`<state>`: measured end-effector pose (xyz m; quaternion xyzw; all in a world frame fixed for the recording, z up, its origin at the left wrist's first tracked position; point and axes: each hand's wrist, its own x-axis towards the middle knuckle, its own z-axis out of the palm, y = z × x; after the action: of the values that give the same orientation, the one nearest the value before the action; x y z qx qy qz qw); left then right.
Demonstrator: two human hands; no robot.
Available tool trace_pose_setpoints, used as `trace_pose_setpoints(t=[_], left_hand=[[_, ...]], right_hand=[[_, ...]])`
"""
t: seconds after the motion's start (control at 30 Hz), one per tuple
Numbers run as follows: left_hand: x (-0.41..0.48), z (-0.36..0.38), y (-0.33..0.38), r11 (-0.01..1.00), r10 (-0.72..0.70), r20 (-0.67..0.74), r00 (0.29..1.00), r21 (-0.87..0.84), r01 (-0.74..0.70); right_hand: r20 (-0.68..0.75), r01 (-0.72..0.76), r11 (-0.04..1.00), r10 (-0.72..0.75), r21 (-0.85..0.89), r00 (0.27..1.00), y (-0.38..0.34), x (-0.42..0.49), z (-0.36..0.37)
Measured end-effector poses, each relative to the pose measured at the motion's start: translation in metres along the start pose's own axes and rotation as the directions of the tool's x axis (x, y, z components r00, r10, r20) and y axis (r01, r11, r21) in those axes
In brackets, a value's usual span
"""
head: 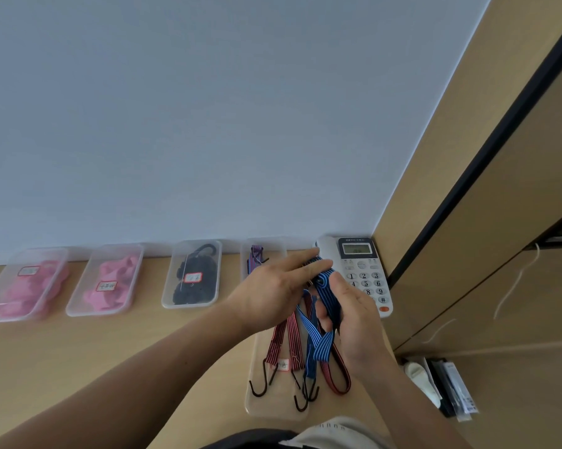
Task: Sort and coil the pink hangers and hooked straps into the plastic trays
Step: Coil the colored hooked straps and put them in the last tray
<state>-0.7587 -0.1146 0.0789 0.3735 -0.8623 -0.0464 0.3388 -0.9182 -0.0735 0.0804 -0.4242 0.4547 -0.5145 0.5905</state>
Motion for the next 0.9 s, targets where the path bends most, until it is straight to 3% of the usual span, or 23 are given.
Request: trace_pose_setpoints(t=[0.03,0.07,0.13,0.17,0.2,0.23,0.3,0.53,0.63,0.77,0.9], left_hand=[[0.001,0.000,0.005,0.983,-0.111,0.034,0.993,-0.142,0.114],[0.002,-0.001,0.009,0.905,-0.257,0.097,0.962,-0.324,0.275],[0.009,-0.004,0.018,0.520,-0.491,0.294,0.820,-0.657,0.547],[0.013,-0.006,0.019,0.314,-0.523,0.390,0.758,-0.738,0.597],[0.017,-0.008,0.018,0.200,-0.503,0.469,0.726,-0.754,0.625],[0.019,-0.011,0.017,0.172,-0.469,0.515,0.718,-0.744,0.645],[0.019,-0.013,0.018,0.204,-0.416,0.519,0.747,-0.747,0.633],[0.025,-0.013,0.018,0.304,-0.487,0.289,0.824,-0.829,0.470],[0.026,-0.017,0.019,0.487,-0.467,0.194,0.863,-0.757,0.435],[0.019,-0.015,0.013,0.778,-0.373,0.088,0.924,-0.513,0.363],[0.014,-0.011,0.011,0.876,-0.236,0.045,0.971,-0.422,0.232]], right_hand=[[-0.006,0.013,1.000,-0.013,-0.008,1.000,0.000,0.000,-0.001],[-0.010,0.029,0.999,-0.029,-0.020,1.000,0.000,0.000,-0.001],[-0.006,0.065,0.997,-0.066,-0.041,0.998,-0.001,0.000,-0.001],[0.006,0.085,0.995,-0.085,-0.058,0.996,-0.002,0.000,-0.001],[0.024,0.105,0.991,-0.103,-0.079,0.994,-0.002,-0.001,0.000],[0.042,0.122,0.988,-0.119,-0.097,0.992,-0.001,-0.001,0.001],[0.062,0.135,0.984,-0.129,-0.115,0.990,-0.001,-0.001,0.001],[0.014,0.085,0.988,-0.083,-0.127,0.996,-0.003,0.001,-0.002],[0.027,0.076,0.988,-0.073,-0.136,0.997,-0.003,0.003,-0.002],[0.033,0.068,0.989,-0.064,-0.131,0.997,-0.004,0.003,-0.001],[-0.028,0.066,0.996,-0.068,-0.061,0.997,-0.006,0.004,0.001]])
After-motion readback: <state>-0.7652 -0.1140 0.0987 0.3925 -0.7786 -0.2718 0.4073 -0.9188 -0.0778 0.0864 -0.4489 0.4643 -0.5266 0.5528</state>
